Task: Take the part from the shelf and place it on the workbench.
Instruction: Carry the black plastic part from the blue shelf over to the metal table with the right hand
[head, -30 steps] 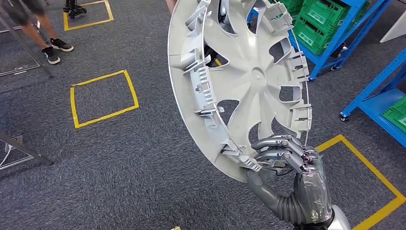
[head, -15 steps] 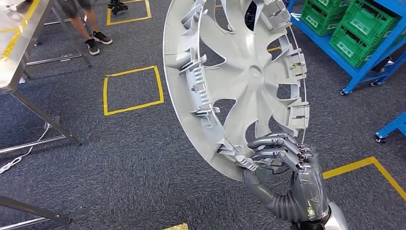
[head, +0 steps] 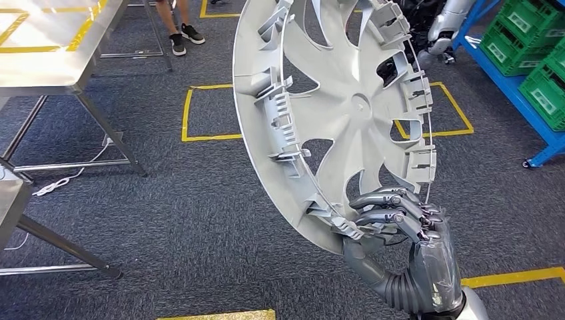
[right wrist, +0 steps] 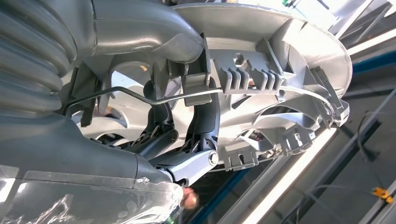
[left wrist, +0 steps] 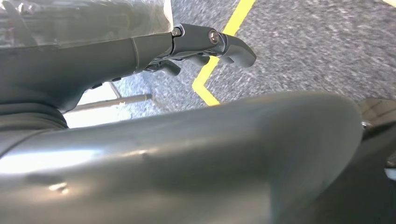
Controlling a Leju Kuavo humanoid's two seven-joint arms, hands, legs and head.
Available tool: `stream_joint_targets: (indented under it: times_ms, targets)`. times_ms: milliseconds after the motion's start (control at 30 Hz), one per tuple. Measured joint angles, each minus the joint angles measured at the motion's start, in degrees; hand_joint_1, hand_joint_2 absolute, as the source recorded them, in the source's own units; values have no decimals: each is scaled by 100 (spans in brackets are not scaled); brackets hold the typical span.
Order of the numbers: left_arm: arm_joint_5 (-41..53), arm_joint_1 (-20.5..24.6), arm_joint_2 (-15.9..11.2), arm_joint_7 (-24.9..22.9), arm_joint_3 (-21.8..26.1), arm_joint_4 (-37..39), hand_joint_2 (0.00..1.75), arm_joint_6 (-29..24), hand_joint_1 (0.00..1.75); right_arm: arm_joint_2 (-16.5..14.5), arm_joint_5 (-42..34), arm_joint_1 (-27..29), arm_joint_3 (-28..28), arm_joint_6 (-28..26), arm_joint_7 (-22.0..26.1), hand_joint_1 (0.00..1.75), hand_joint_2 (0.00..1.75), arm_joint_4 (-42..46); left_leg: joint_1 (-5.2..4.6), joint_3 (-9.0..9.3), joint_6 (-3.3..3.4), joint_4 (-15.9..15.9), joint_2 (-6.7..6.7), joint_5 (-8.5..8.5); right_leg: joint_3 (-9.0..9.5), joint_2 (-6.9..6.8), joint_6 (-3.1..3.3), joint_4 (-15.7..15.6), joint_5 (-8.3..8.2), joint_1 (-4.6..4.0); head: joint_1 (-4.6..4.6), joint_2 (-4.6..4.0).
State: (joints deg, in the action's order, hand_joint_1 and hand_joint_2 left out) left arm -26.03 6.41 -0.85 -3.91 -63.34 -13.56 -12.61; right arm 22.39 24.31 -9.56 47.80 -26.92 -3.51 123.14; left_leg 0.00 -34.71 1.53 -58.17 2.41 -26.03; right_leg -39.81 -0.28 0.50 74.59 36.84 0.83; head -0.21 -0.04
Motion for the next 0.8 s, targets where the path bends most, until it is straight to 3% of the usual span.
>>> stream_joint_targets:
  times_ms: [33, 67, 133, 200, 267, 300, 367, 433, 500, 533, 567, 633, 700, 800]
  targets:
    - [0, -3, 0, 0, 0, 1, 175, 0, 0, 1, 5, 1, 1, 1, -4, 175, 175, 0, -9, 6, 2, -4, 77, -1, -4, 15, 25, -79, -139, -10, 6, 0]
    - [0, -4, -1, 0, 0, 1, 175, 0, 0, 1, 10, 2, 1, 1, -6, 175, 175, 0, -15, 14, 1, -6, 155, -2, 97, 55, 59, -370, -363, -21, 10, 0]
    - [0, -1, 8, 1, -1, -2, 175, -1, 0, 5, 21, 0, -1, 1, -8, 175, 175, 1, -17, 13, -11, -16, 300, -1, 408, 282, 137, -1155, -770, -38, 16, 1]
    - [0, 4, 23, 2, -2, -3, 175, -2, 0, 10, 28, -5, -1, 3, -13, 175, 175, 4, 1, -26, -57, -23, 415, 10, 572, 439, 172, -1559, -884, -54, 21, 1]
    - [0, -12, 27, 2, -3, -3, 175, -1, 0, 13, 36, -13, -1, 6, -20, 175, 175, 13, 22, -53, -129, -3, 525, 32, 602, 366, 183, -1625, -880, -67, 26, 0]
    - [0, -27, 25, 1, -4, -2, 175, -2, 0, 14, 40, -16, -2, 8, -25, 175, 175, 17, 20, -64, -160, -13, 497, 19, 634, 304, 203, -1670, -895, -61, 24, 0]
    - [0, -36, 22, 0, -7, -1, 175, -4, 0, 16, 49, -15, -4, 8, -34, 175, 175, 26, 2, -183, -220, -294, 241, -163, 717, 156, 245, -1766, -923, -39, -9, 0]
    - [0, -21, 24, 0, -9, -1, 175, -4, 0, 16, 62, -8, -3, 9, -44, 175, 175, 32, 23, -497, -278, -982, -57, -505, 762, 2, 265, -1789, -911, -38, -41, 1]
    - [0, -17, 24, 0, -11, -1, 175, -4, 0, 16, 75, -2, 1, 10, -49, 175, 175, 33, 75, -753, -336, -1506, -137, -663, 778, -145, 255, -1783, -883, -35, -46, 0]
    - [0, -21, 24, -1, -13, -1, 175, -4, 0, 16, 79, -2, 3, 11, -49, 175, 175, 33, 101, -742, -361, -1484, -155, -591, 788, -210, 238, -1778, -867, -29, -50, 0]
    - [0, -25, 22, -1, -14, -1, 175, -4, 0, 16, 81, -2, 4, 13, -50, 175, 175, 33, 124, -616, -384, -1239, -191, -424, 804, -273, 216, -1769, -846, -19, -52, 0]
    - [0, -20, 25, -1, -16, -2, 175, -5, 0, 16, 83, -4, 3, 14, -54, 175, 175, 33, 129, -216, -415, -491, -371, -99, 840, -387, 150, -1728, -782, -14, -63, 1]
    - [0, -2, 32, 0, -19, -4, 175, -5, 0, 16, 85, -10, 1, 14, -61, 175, 175, 35, 90, -4, -337, -92, -507, -27, 852, -479, 73, -1686, -729, -29, -66, 1]
    - [0, -11, 21, -5, -23, -3, 175, -6, 0, 18, 88, -23, 1, 14, -64, 175, 175, 40, 54, -11, -164, -58, -400, -49, 869, -553, -22, -1677, -689, -14, -27, 1]
